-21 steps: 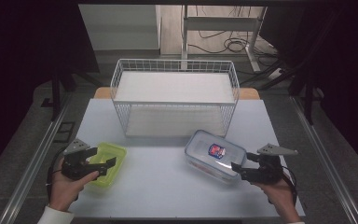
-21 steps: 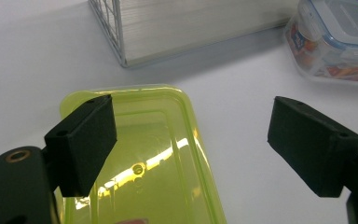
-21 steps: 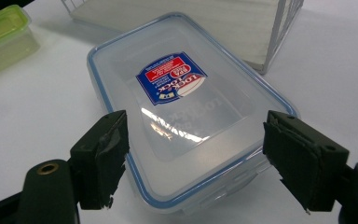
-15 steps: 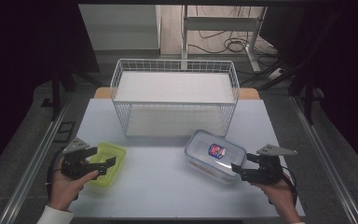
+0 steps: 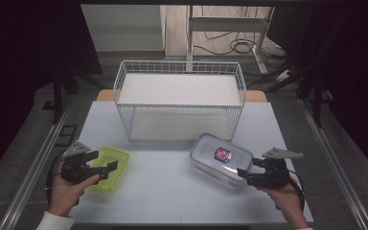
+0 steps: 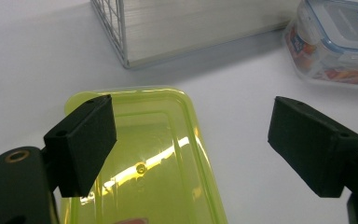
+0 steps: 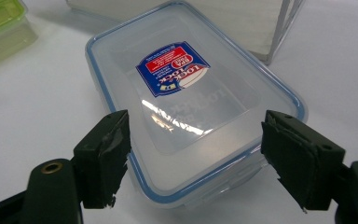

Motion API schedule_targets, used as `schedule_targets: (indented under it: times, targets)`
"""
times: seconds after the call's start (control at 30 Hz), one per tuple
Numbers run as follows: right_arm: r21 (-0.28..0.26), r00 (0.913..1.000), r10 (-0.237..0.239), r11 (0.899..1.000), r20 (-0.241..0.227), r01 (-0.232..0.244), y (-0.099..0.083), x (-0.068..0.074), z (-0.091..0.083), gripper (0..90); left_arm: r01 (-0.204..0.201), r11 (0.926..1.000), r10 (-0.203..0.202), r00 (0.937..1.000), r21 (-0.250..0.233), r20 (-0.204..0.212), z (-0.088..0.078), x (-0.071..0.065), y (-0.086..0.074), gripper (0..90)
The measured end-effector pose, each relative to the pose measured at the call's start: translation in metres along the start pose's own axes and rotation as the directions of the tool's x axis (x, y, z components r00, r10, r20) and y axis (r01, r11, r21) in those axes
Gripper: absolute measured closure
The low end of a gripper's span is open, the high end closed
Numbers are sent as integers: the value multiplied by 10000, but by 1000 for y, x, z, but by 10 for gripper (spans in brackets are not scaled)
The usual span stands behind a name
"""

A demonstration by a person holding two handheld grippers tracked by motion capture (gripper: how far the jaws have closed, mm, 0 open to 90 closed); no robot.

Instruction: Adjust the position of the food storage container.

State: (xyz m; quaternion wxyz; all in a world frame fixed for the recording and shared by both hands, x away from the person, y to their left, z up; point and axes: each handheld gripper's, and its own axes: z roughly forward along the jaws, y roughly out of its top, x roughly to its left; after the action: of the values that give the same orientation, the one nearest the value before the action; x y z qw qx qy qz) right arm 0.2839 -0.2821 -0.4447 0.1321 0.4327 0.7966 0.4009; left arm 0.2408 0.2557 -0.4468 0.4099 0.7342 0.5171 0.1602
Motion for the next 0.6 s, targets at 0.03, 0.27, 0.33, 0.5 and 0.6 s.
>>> schedule_targets:
  times: [0.03,0.27,0.33,0.5,0.6]
  targets:
    - [52,10000,-12,10000,16,12,0,0,0,247,-1,10000,1,10000,-33,-21,-1,0,1,153]
    - [26,9997,90,10000,221,-91,8,0,0,247,-38,10000,39,9999,-58,115,-5,1,2,152]
    - [28,9993,154,9999,340,-155,10,-1,0,247,-44,10000,44,9999,-35,155,-5,1,1,152]
    - [177,9986,204,9996,478,-213,16,-3,4,250,-89,9999,87,9995,52,292,-5,2,1,152]
    - [215,9986,181,9996,506,-192,23,-4,8,272,-44,9999,41,9995,95,302,-4,4,1,152]
